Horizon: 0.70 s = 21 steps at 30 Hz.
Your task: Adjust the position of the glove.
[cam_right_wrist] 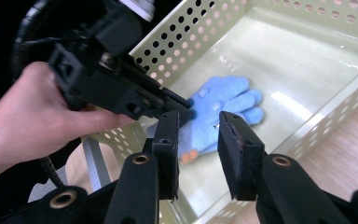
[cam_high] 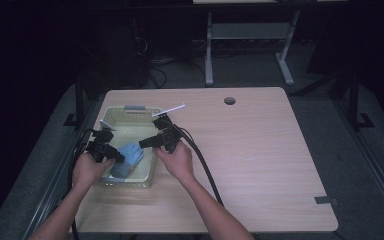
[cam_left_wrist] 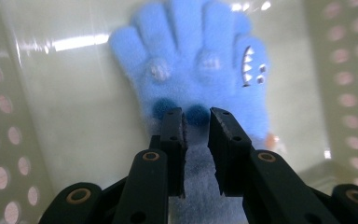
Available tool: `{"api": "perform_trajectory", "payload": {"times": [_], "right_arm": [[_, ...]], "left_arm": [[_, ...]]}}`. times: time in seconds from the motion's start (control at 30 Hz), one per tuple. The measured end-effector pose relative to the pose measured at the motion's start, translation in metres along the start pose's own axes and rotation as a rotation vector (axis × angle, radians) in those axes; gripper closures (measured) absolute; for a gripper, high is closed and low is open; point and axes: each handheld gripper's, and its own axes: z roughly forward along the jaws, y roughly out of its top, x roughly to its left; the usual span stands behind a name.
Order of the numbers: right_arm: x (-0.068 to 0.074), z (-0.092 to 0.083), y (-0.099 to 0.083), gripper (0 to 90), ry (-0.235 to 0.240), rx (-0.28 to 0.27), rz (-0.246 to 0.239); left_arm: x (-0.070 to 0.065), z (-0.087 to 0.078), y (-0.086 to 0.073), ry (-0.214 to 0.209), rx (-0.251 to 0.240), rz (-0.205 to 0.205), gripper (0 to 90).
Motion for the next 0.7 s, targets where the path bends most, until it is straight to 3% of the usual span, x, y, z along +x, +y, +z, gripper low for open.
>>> {"api": "perform_trajectory", "payload": {"times": [0.13, 0.23, 0.3, 0.37, 0.47, 0.57, 0.7], "right_arm": [[-0.001, -0.003, 0.000, 67.6, 0.005, -0.001, -0.001], [-0.002, -0.007, -0.001, 66.2, 0.004, -0.009, -0.001], [-0.003, -0.008, -0.001, 65.6, 0.003, -0.013, -0.002], [-0.005, -0.013, -0.003, 63.7, 0.001, -0.015, -0.001], [-0.008, -0.015, -0.004, 62.5, -0.003, -0.018, 0.001], [-0.012, -0.021, -0.005, 60.8, -0.007, -0.024, 0.011], [-0.018, -0.031, -0.006, 56.8, -0.027, -0.028, 0.017]], "left_arm": [[0.001, -0.004, 0.001, -0.015, -0.021, -0.006, 72.1], [0.000, -0.015, 0.000, -0.054, -0.093, -0.028, 68.6], [0.000, -0.018, 0.000, -0.061, -0.112, -0.027, 67.8], [-0.001, -0.025, -0.001, -0.101, -0.161, -0.030, 64.3], [-0.002, -0.029, -0.001, -0.124, -0.191, -0.038, 62.4], [-0.004, -0.035, -0.002, -0.146, -0.220, -0.013, 59.0], [-0.009, -0.040, -0.002, -0.182, -0.269, -0.015, 53.6]]}}
